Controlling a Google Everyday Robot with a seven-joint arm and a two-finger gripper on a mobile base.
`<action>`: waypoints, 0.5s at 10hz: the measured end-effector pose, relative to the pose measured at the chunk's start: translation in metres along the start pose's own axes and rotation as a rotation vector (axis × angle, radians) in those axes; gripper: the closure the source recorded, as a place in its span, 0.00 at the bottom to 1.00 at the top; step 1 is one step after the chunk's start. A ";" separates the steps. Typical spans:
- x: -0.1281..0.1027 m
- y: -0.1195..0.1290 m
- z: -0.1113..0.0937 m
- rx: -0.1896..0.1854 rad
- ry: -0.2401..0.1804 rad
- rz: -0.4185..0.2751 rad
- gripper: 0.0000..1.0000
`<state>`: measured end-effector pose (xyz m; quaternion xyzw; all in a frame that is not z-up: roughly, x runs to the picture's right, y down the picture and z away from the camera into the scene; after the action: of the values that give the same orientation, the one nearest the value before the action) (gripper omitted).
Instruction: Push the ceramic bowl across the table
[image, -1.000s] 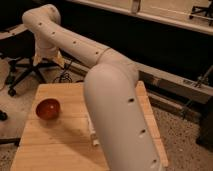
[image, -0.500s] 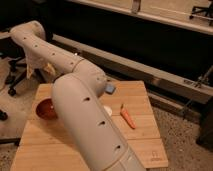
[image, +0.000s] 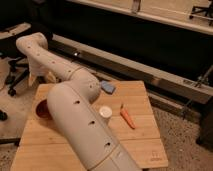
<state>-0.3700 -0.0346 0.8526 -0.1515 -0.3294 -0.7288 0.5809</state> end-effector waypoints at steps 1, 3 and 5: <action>-0.002 0.002 0.010 -0.003 -0.014 0.004 0.20; -0.007 -0.002 0.029 0.001 -0.032 0.001 0.20; -0.013 -0.012 0.046 0.004 -0.050 -0.007 0.20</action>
<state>-0.3849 0.0065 0.8746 -0.1674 -0.3456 -0.7260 0.5705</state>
